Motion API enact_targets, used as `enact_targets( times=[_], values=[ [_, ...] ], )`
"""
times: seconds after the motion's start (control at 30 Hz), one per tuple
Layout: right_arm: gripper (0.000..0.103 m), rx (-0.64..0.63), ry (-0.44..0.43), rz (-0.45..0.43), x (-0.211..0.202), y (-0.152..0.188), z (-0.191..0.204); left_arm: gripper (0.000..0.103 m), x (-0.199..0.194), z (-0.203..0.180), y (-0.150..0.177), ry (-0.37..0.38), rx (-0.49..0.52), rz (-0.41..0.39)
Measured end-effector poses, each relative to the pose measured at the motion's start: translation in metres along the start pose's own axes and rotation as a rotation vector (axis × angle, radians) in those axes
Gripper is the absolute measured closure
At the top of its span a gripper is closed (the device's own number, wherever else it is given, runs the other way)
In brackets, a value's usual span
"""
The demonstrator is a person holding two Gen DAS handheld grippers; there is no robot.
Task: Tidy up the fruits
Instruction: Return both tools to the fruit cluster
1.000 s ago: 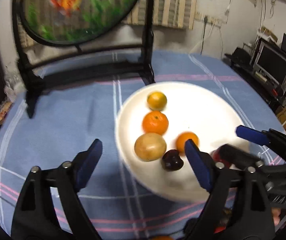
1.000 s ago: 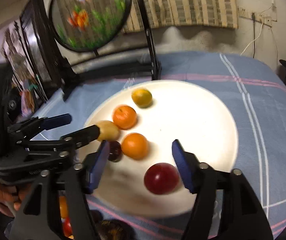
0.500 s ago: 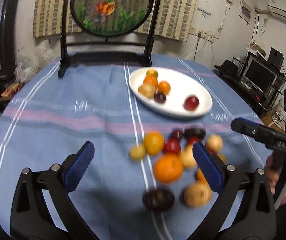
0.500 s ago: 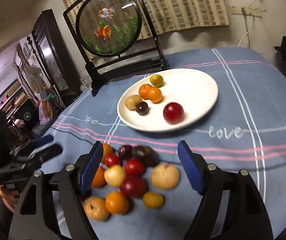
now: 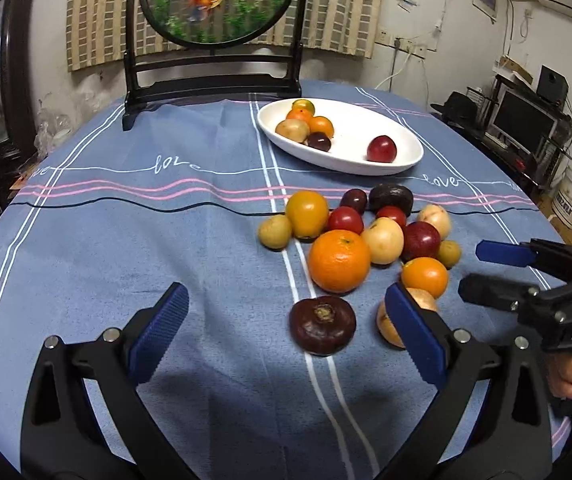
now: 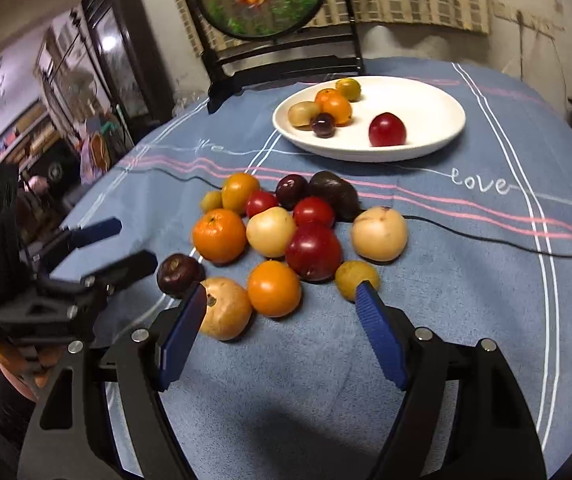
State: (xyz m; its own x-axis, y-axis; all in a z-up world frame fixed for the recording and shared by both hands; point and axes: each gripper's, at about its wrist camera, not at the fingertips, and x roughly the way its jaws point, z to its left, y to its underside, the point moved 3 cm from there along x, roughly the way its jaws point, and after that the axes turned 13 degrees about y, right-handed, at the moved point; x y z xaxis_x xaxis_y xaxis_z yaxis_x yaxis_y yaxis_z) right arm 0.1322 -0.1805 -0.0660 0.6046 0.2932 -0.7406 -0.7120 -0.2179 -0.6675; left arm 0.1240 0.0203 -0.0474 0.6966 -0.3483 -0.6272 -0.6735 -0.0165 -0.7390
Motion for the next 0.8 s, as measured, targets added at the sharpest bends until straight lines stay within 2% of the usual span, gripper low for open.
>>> enact_targets(
  times=[0.3, 0.37, 0.47, 0.53, 0.8],
  values=[
    [0.026, 0.034, 0.126, -0.018, 0.006, -0.002, -0.018, 0.002, -0.002, 0.003, -0.001, -0.033, 0.0, -0.009],
    [0.032, 0.037, 0.17, -0.02, 0.01, -0.002, -0.023, 0.003, -0.002, 0.005, -0.001, -0.036, -0.004, -0.007],
    [0.05, 0.042, 0.197, 0.009, 0.018, -0.001, -0.028, 0.003, -0.002, 0.006, -0.001, -0.035, -0.013, -0.003],
    [0.056, 0.039, 0.203, 0.035, 0.024, 0.002, -0.03, 0.003, -0.002, 0.007, -0.001, -0.03, -0.022, 0.0],
    [0.056, -0.006, 0.245, 0.027, 0.031, 0.0, -0.028, 0.003, -0.003, 0.008, 0.0, -0.034, -0.025, 0.003]
  ],
)
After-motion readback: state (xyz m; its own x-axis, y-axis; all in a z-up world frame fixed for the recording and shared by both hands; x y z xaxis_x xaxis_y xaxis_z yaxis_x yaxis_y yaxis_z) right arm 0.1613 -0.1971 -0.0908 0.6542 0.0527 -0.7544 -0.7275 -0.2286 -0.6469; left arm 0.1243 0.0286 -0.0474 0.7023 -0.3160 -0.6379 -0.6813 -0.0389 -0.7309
